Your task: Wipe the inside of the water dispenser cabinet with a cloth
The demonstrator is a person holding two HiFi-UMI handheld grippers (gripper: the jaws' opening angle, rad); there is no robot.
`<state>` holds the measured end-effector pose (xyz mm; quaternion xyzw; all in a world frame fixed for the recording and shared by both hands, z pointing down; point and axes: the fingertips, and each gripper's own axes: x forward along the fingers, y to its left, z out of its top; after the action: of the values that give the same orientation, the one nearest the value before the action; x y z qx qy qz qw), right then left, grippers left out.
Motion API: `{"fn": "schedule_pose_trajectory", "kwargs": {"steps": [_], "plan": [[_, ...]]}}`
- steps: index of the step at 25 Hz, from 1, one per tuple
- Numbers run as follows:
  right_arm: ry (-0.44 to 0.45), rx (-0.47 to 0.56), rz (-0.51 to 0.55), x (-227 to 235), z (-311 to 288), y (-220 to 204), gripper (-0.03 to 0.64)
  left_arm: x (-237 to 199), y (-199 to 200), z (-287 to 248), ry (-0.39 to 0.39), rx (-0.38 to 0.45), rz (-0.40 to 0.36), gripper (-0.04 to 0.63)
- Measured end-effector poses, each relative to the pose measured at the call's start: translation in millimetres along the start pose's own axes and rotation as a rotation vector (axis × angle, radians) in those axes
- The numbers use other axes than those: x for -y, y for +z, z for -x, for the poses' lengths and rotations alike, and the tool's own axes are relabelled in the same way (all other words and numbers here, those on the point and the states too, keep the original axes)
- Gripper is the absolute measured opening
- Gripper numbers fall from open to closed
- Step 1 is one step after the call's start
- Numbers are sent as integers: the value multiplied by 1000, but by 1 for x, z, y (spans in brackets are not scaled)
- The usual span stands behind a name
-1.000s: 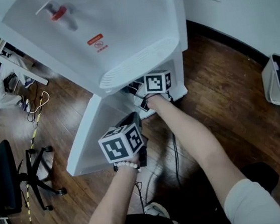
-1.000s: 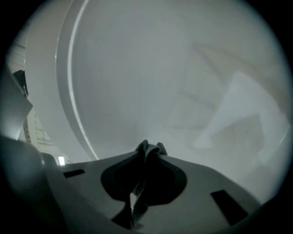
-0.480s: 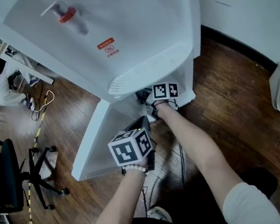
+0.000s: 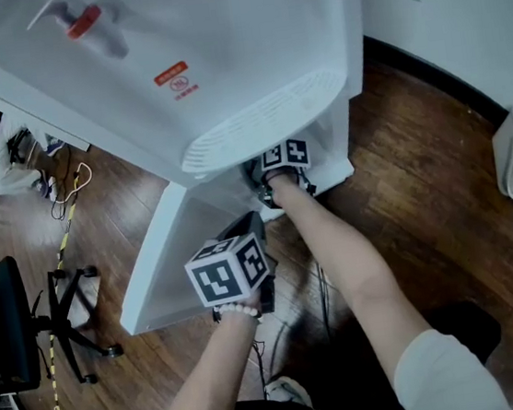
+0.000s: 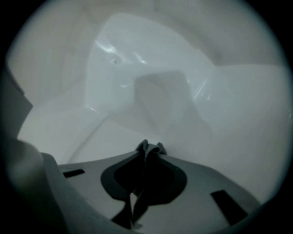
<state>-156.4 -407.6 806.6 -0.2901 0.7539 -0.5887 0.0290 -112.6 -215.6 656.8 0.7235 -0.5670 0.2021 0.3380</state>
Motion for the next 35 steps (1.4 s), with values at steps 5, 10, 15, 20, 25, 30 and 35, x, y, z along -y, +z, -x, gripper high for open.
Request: {"fn": "schedule_pose_trajectory", "kwargs": {"steps": [5, 10, 15, 20, 25, 30, 35], "plan": [[248, 155, 69, -68, 14, 37, 34, 4, 1, 0, 4, 3, -8, -3], [434, 326, 225, -130, 43, 60, 31, 12, -1, 1, 1, -2, -26, -3], [245, 362, 479, -131, 40, 58, 31, 14, -1, 4, 4, -3, -39, -3], [62, 482, 647, -122, 47, 84, 31, 15, -2, 10, -1, -2, -42, -3], [65, 464, 692, -123, 38, 88, 31, 14, -6, 10, -4, -15, -40, -3], [-96, 351, 590, -62, 20, 70, 31, 12, -8, 8, -2, -21, -30, -3], [-229, 260, 432, -3, 13, 57, 31, 14, -8, 11, -6, -20, -35, -3]]}}
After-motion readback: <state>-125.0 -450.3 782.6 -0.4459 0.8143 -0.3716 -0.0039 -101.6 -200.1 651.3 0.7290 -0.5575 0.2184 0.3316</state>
